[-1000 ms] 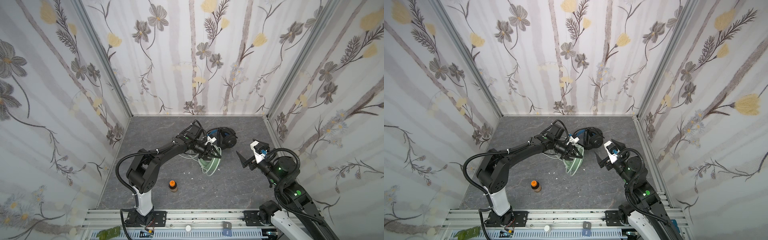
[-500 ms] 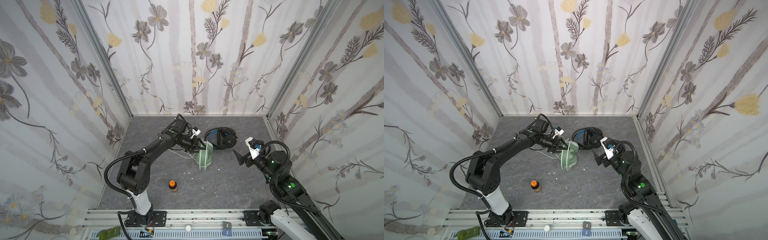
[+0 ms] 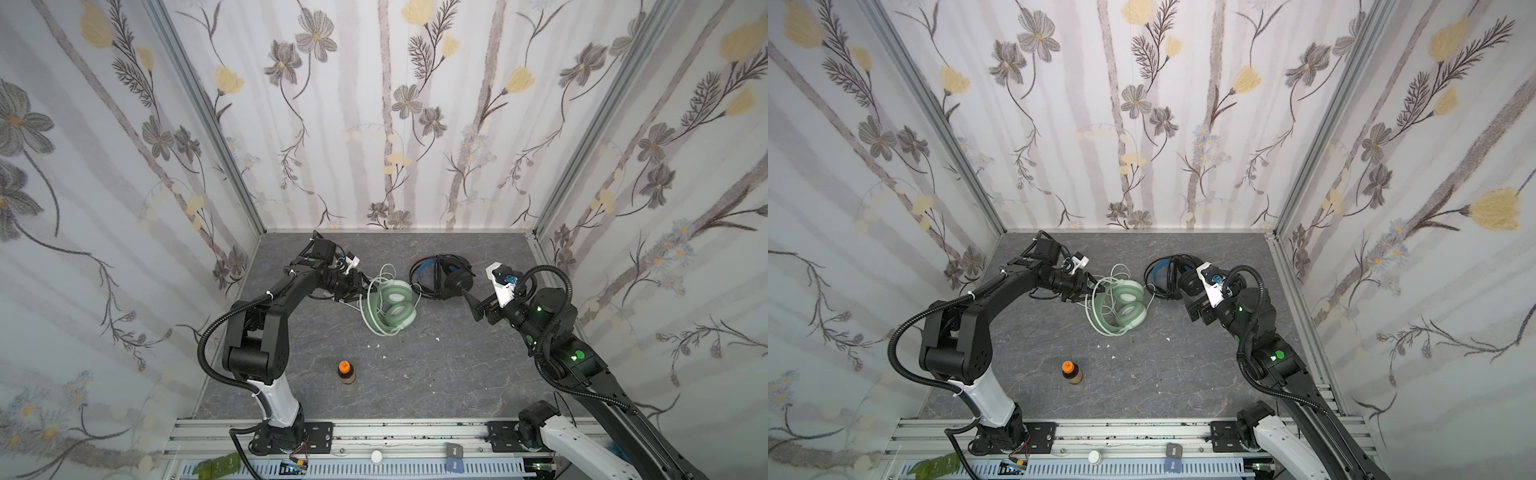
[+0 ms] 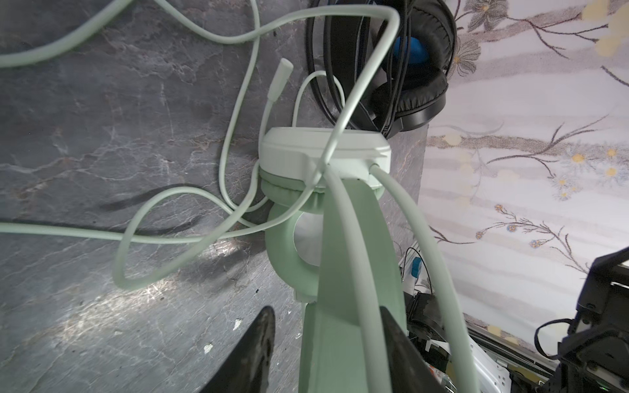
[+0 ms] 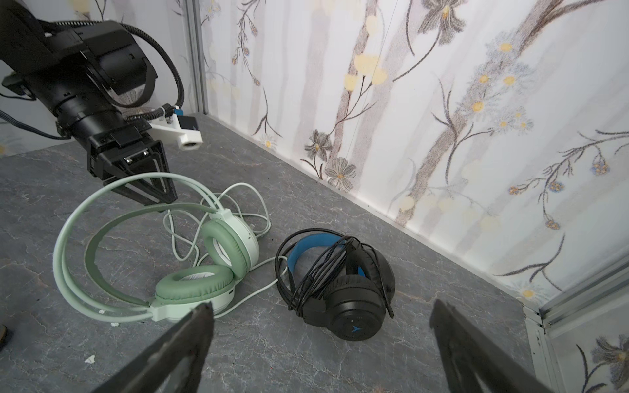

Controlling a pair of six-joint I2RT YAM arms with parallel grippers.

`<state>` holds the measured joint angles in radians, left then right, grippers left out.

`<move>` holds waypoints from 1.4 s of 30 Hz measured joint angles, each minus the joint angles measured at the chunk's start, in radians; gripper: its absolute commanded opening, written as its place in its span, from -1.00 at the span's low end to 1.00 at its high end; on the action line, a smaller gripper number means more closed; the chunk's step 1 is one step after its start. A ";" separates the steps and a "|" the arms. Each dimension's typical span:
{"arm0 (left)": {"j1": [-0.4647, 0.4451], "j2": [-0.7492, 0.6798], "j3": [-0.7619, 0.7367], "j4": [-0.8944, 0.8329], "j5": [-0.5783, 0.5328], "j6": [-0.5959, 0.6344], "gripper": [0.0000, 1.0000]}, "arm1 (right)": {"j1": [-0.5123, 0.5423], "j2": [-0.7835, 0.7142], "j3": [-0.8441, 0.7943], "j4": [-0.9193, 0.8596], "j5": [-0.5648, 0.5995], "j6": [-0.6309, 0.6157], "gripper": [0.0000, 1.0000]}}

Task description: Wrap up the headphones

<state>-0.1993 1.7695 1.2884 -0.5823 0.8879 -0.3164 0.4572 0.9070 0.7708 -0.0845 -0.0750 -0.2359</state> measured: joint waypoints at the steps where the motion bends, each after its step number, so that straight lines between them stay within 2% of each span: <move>1: 0.000 0.003 0.001 0.000 0.000 0.000 -0.04 | 0.000 0.000 0.003 0.003 0.000 0.000 0.99; 7: 0.011 0.000 0.003 -0.001 -0.040 0.002 -0.03 | 0.001 -0.003 0.004 -0.006 0.004 0.000 0.99; 11: 0.033 0.007 0.032 -0.024 -0.122 -0.005 -0.02 | 0.002 -0.003 0.005 -0.007 0.007 -0.001 0.99; 16: 0.072 0.062 0.085 -0.074 -0.221 -0.006 0.14 | 0.002 0.013 0.014 -0.009 0.007 -0.002 0.99; 19: 0.097 0.079 0.128 -0.125 -0.286 -0.006 0.39 | 0.002 0.017 0.020 -0.008 0.007 -0.008 0.99; 23: 0.112 0.072 0.197 -0.183 -0.404 -0.005 0.63 | 0.003 0.019 0.022 -0.007 0.008 -0.008 0.99; 31: 0.123 0.060 0.272 -0.338 -0.575 0.037 0.65 | 0.003 0.029 0.022 -0.003 0.015 -0.008 0.99; 35: 0.115 -0.023 0.221 -0.377 -0.608 0.035 0.74 | 0.005 0.035 0.022 -0.005 0.015 -0.012 0.99; 42: 0.068 -0.282 -0.014 -0.382 -0.668 -0.081 0.81 | 0.006 0.052 0.020 0.001 0.023 -0.012 0.99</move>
<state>-0.1314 1.4876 1.2739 -0.9646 0.2203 -0.3977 0.4637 0.9588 0.7906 -0.0837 -0.0525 -0.2478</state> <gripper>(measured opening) 0.900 0.996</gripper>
